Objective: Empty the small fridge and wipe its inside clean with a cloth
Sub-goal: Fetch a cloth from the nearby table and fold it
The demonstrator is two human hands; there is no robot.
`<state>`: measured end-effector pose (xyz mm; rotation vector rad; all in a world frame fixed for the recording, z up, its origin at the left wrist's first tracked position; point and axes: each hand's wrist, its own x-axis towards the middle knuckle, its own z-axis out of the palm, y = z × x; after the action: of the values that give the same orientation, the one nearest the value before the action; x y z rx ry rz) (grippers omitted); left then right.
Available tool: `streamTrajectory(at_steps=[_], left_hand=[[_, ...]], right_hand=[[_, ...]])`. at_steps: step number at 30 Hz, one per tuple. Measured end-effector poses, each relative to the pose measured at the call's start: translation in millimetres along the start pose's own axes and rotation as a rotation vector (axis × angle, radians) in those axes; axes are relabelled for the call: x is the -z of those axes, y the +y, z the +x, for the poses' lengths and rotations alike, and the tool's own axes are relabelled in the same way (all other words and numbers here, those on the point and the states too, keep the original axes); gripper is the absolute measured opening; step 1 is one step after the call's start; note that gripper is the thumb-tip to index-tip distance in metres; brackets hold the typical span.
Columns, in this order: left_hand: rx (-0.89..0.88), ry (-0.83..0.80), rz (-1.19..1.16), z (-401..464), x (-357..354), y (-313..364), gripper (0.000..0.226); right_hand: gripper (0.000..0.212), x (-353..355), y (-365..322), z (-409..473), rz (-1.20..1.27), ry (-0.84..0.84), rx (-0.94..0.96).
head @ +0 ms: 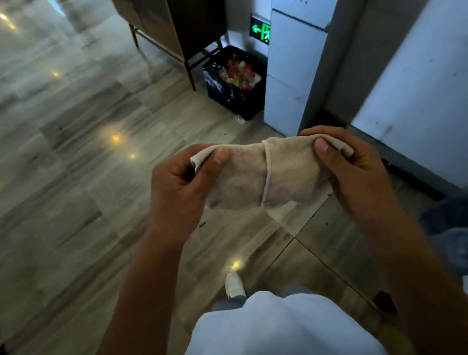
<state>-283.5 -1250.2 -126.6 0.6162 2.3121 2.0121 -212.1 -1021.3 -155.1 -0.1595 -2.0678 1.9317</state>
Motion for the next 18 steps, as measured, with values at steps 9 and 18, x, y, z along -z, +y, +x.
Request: streamTrajectory(at_steps=[9,18], left_hand=[[0.016,-0.185,-0.02,108.2,-18.7,-33.9,0.011],[-0.017,-0.314,-0.041,228.9,-108.3,-47.1,0.014]], right_hand=[[0.018,9.7,7.9,64.0,-0.037,0.176,-0.026],[0.03,86.4,32.8,151.4,-0.053,0.314,-0.022]])
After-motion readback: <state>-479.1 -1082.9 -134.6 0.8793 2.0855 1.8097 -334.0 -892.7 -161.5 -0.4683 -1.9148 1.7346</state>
